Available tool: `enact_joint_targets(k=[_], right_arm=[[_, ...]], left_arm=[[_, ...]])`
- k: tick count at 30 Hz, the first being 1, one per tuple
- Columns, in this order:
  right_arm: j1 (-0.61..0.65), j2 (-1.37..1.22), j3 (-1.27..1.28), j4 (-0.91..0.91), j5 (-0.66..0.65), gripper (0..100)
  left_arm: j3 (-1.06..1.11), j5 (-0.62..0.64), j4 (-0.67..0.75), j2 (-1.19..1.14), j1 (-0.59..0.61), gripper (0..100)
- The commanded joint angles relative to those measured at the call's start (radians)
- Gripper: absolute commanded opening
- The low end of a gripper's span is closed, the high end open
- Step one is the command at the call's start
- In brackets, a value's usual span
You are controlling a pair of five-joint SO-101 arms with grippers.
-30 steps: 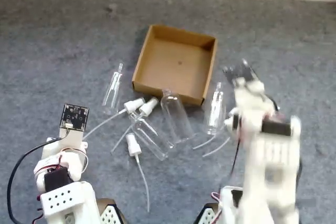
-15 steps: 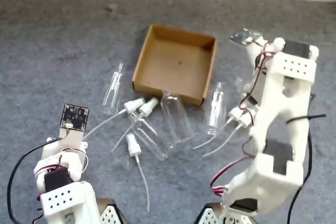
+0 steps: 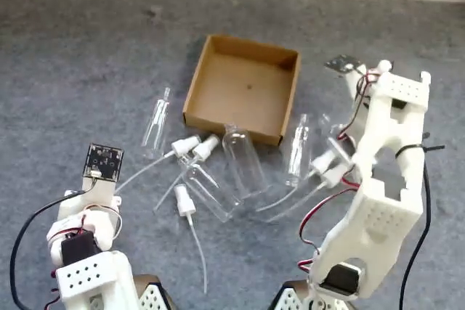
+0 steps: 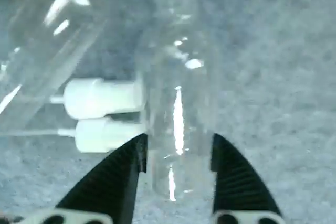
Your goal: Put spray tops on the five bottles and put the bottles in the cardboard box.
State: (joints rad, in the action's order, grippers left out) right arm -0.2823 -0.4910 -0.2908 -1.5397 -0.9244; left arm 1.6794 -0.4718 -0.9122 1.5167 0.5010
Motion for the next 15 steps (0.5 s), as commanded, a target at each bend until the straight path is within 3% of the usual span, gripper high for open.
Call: enact_joint_targets(k=[1, 5, 10, 15], right_arm=[[-0.093, -0.030, -0.008, 0.064, 0.089, 5.0], [-0.228, -0.030, -0.008, 0.045, 0.184, 4.8], [-0.407, -0.028, -0.010, 0.019, 0.147, 4.8], [-0.447, -0.028, -0.010, 0.012, 0.138, 5.2]], left_arm=[[0.025, -0.009, 0.008, 0.004, 0.010, 1], [0.025, -0.009, 0.008, 0.004, 0.010, 1], [0.025, -0.009, 0.008, 0.004, 0.010, 1], [0.025, -0.009, 0.008, 0.002, -0.004, 1]])
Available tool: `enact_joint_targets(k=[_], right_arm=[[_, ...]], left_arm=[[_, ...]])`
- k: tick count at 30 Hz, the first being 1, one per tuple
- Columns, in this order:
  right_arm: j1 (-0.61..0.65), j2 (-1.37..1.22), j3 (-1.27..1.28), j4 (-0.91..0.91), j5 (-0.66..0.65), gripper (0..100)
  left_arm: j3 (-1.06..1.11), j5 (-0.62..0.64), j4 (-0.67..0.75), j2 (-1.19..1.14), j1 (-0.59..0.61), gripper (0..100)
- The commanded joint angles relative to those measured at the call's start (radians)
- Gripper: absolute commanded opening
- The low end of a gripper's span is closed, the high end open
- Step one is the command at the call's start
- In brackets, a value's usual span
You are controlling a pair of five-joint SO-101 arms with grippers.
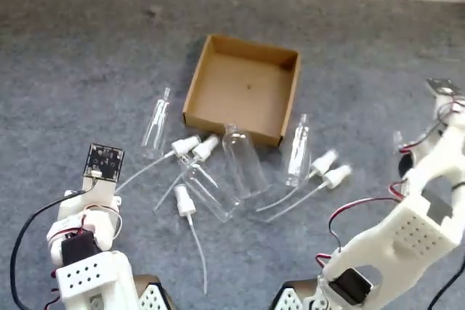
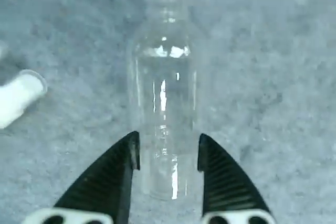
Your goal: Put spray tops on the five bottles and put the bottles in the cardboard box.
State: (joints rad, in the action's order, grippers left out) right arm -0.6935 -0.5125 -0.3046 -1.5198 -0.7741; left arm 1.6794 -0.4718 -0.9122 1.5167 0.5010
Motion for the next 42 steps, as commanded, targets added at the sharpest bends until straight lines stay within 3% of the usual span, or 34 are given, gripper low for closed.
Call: enact_joint_targets(k=[1, 4, 11, 21, 30, 42], right_arm=[[-0.031, -0.007, 0.004, -0.008, -0.009, 5.3], [0.010, -0.005, 0.004, -0.012, -0.008, 7.1], [0.113, -0.008, -0.114, -0.097, 0.092, 26.0], [0.203, -0.018, -0.268, -0.110, 0.104, 26.3], [0.151, -0.084, -0.268, -0.059, 0.025, 26.3], [0.085, -0.217, -0.398, -0.107, 0.021, 26.3]], left_arm=[[0.025, -0.009, 0.008, 0.001, -0.010, 1], [0.025, -0.009, 0.008, 0.001, -0.012, 1], [0.025, -0.009, 0.008, -0.001, -0.012, 1], [0.025, -0.009, 0.008, -0.001, -0.012, 1], [0.025, -0.009, 0.008, -0.001, -0.012, 1], [0.025, -0.009, 0.008, -0.001, -0.012, 1]])
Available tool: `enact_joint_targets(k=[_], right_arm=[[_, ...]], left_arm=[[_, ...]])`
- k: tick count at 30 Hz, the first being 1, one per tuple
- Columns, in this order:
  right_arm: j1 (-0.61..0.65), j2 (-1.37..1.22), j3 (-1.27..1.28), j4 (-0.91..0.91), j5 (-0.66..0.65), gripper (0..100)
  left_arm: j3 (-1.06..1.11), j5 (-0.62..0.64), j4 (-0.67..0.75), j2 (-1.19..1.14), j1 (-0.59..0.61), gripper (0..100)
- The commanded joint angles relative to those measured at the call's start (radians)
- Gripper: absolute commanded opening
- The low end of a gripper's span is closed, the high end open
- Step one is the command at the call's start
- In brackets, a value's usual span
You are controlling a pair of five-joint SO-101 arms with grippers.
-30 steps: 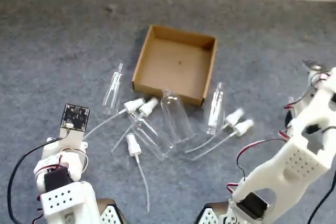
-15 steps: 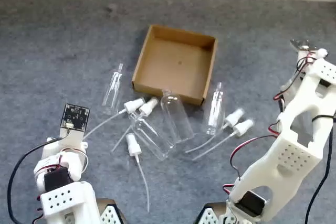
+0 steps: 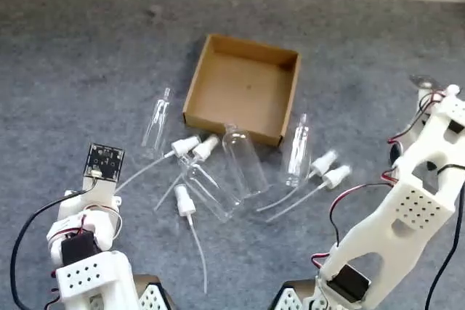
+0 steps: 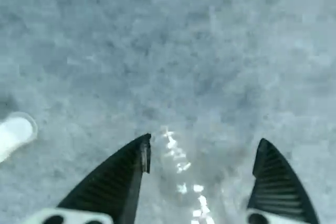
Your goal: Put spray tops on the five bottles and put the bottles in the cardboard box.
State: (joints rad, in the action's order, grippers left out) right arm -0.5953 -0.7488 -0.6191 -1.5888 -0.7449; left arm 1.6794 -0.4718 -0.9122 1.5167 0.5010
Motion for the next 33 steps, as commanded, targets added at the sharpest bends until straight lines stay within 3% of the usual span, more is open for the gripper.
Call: enact_joint_targets(k=[1, 7, 25, 33], right_arm=[[-0.018, 0.018, -0.096, -0.051, -0.008, 26.3], [-0.053, 0.021, -0.127, -0.177, -0.189, 26.3], [-0.203, 0.076, -0.119, -0.177, -0.534, 26.8], [-0.260, 0.180, -0.128, -0.176, -0.572, 26.8]], left_arm=[[0.025, -0.009, 0.008, -0.001, -0.012, 1], [0.025, -0.009, 0.008, -0.001, -0.012, 1], [0.025, -0.009, 0.008, -0.001, -0.012, 1], [0.025, -0.009, 0.008, -0.001, -0.012, 1]])
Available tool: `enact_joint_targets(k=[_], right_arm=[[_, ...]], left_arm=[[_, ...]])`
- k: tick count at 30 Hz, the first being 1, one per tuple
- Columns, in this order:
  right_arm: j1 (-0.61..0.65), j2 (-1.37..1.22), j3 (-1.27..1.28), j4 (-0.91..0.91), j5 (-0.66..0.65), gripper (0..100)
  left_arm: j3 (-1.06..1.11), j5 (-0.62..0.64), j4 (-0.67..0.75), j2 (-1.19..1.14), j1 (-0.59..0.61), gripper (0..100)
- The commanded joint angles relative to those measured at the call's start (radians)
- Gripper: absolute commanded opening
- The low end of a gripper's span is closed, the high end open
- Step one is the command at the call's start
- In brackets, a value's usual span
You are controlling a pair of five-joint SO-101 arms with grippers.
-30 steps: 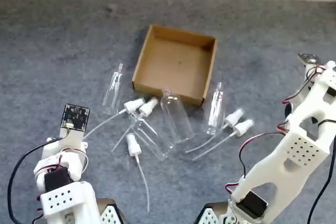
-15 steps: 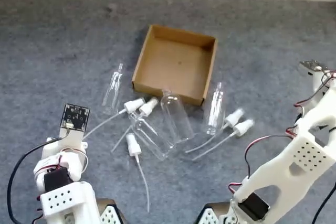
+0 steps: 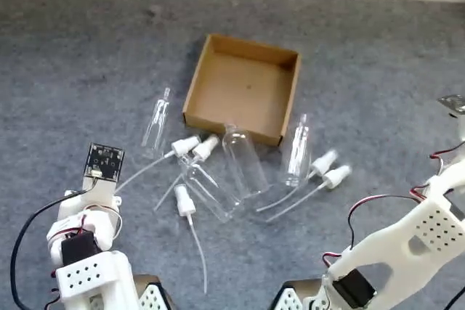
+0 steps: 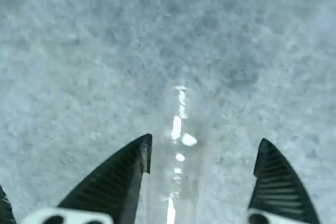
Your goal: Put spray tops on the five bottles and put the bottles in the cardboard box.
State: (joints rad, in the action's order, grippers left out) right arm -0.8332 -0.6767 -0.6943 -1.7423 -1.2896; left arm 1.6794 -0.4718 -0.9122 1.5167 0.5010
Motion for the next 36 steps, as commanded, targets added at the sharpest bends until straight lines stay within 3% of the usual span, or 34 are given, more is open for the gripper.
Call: enact_joint_targets(k=[1, 11, 19, 23, 27, 36], right_arm=[[-0.028, 0.125, -0.047, -0.022, -0.054, 26.8], [-0.090, 0.163, 0.042, -0.025, -0.112, 33.2], [-0.081, 0.593, 0.535, -0.007, -0.184, 33.2], [-0.081, 0.736, 0.774, 0.189, -0.184, 33.2], [-0.073, 0.727, 0.885, 0.328, -0.153, 33.2], [0.002, 0.529, 0.820, 0.386, -0.064, 33.2]], left_arm=[[0.025, -0.009, 0.008, -0.001, -0.012, 1], [0.025, -0.009, 0.008, -0.001, -0.012, 1], [0.025, -0.009, 0.008, -0.001, -0.012, 1], [0.025, -0.009, 0.008, -0.001, -0.012, 1], [0.025, -0.009, 0.008, -0.001, -0.012, 1], [0.025, -0.009, 0.008, -0.001, -0.012, 1]])
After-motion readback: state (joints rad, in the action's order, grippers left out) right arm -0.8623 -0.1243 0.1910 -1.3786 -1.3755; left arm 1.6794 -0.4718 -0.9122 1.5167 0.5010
